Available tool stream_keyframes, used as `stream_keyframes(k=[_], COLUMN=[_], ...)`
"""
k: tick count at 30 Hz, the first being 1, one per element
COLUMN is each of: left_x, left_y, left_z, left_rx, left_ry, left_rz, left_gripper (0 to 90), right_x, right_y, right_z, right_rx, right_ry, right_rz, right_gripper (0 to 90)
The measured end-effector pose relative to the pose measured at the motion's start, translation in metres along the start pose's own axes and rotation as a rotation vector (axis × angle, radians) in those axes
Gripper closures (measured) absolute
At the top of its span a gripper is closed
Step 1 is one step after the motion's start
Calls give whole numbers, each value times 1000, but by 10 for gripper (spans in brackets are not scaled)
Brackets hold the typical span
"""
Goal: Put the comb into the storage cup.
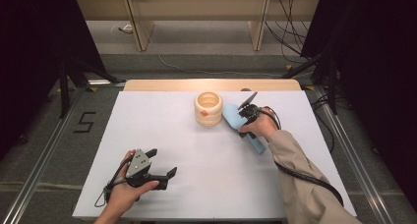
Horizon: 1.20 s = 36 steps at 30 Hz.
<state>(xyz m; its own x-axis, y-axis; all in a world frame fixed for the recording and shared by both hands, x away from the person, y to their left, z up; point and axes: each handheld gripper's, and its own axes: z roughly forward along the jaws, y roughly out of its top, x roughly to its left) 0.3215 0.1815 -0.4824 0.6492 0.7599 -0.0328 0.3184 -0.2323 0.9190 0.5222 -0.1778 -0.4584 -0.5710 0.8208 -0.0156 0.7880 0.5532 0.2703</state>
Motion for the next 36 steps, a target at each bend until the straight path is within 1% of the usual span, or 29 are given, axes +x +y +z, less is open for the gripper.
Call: stream_keyframes(k=[3, 4, 5, 6, 7, 8, 9, 12, 13, 16, 17, 19, 20, 24, 31, 36], left_x=[0, 0, -1, -1, -1, -1, -1, -1, -1, -1, -1, -1, -1, -2, -2, -2], left_y=[0, 0, 0, 0, 0, 0, 0, 0, 0, 0, 0, 0, 0, 0, 0, 0], left_z=[0, 0, 0, 0, 0, 0, 0, 0, 0, 0, 0, 0, 0, 1, 1, 1], left_rx=[0, 0, -1, -1, 0, 0, 2, 1, 0, 1, 0, 2, 2, 3, 4, 5], left_ry=[-1, -2, -2, -2, -3, -3, -4, -4, -4, -4, -4, -5, -5, -6, -7, -7], left_rz=[1, 2, 2, 2, 1, 1, 4, 4, 3, 3, 3, 3, 3, 4, 3, 4], left_gripper=[54, 54, 55, 55, 55, 56, 56, 56, 56, 57, 57, 57, 58, 59, 60, 60], right_x=[2, 2, 3, 3, 4, 4, 3, 3, 4, 4, 3, 1, 1, -2, -6, -6], right_y=[2, 2, 3, 3, 3, 3, 4, 5, 6, 6, 6, 5, 5, 2, -3, -4], right_z=[0, 0, 0, 0, -1, -1, -1, -1, -2, -1, -2, -2, -2, -3, -3, -4], right_rx=[5, 5, 11, 11, 19, 19, 26, 34, 45, 50, 54, 47, 47, 29, -13, -27], right_ry=[0, 0, 2, 2, 5, 5, 9, 10, 10, 7, 7, 18, 18, 33, 56, 58], right_rz=[-10, -10, -8, -8, 1, 1, 7, 15, 34, 40, 54, 75, 75, 107, 139, 145], right_gripper=[506, 506, 546, 546, 582, 582, 611, 628, 644, 660, 671, 683, 683, 699, 700, 701])
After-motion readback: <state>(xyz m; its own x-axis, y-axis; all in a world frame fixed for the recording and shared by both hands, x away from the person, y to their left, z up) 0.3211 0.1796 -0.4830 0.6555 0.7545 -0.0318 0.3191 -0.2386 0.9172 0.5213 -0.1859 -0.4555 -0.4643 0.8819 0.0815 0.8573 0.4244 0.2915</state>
